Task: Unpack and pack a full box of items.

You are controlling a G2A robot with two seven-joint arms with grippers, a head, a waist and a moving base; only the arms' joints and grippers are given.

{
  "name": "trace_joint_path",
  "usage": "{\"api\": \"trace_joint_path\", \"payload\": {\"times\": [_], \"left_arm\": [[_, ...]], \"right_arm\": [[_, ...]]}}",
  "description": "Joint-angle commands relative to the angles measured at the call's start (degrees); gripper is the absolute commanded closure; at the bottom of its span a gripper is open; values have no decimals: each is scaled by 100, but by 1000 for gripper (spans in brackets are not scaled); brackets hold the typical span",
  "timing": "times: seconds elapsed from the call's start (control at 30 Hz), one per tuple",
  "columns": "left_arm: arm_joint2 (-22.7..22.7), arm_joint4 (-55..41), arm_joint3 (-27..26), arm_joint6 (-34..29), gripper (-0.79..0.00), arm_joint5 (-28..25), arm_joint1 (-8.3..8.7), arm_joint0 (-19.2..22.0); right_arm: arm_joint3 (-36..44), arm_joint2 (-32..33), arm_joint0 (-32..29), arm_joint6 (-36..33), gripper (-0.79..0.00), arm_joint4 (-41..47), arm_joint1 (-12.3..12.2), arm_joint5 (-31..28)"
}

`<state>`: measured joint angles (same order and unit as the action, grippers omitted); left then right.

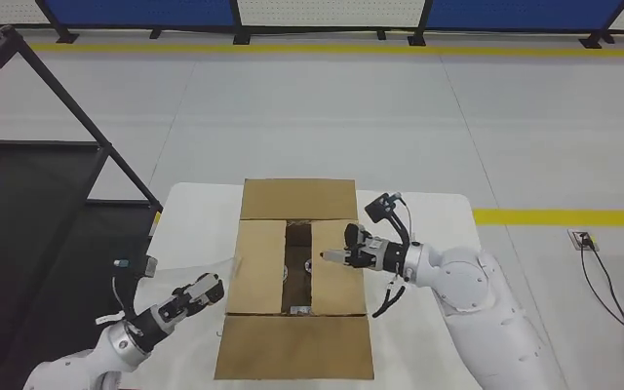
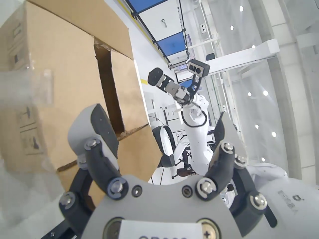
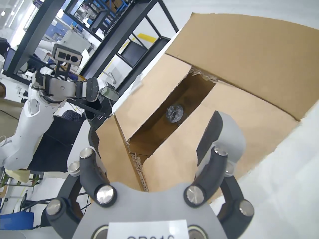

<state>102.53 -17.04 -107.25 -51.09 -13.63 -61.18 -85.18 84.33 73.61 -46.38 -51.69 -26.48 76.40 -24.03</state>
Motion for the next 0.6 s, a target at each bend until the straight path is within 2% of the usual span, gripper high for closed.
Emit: {"api": "trace_joint_path", "payload": {"times": [0.0,0.1,0.23,0.37,0.47,0.57], "left_arm": [[401,-169,118,-430,-785,-142,41,-239],[828,-155,224,-879,-785,-374,92,-501],[828,-155,224,-879,-785,-374,92,-501],[800,-137,125,-783,-785,-367,89,-500],[593,189,-151,-458,-785,-314,78,-534],[423,434,-63,-439,-785,-146,95,-413]], "right_arm": [[1,-4,-2,-1,-785,15,1,-36],[1,-4,-2,-1,-785,15,1,-36],[1,-4,-2,-1,-785,15,1,-36],[-261,109,0,482,-785,210,-3,131],[-728,124,302,782,-785,188,-1,54],[-1413,12,774,853,-785,323,27,-115]]}}
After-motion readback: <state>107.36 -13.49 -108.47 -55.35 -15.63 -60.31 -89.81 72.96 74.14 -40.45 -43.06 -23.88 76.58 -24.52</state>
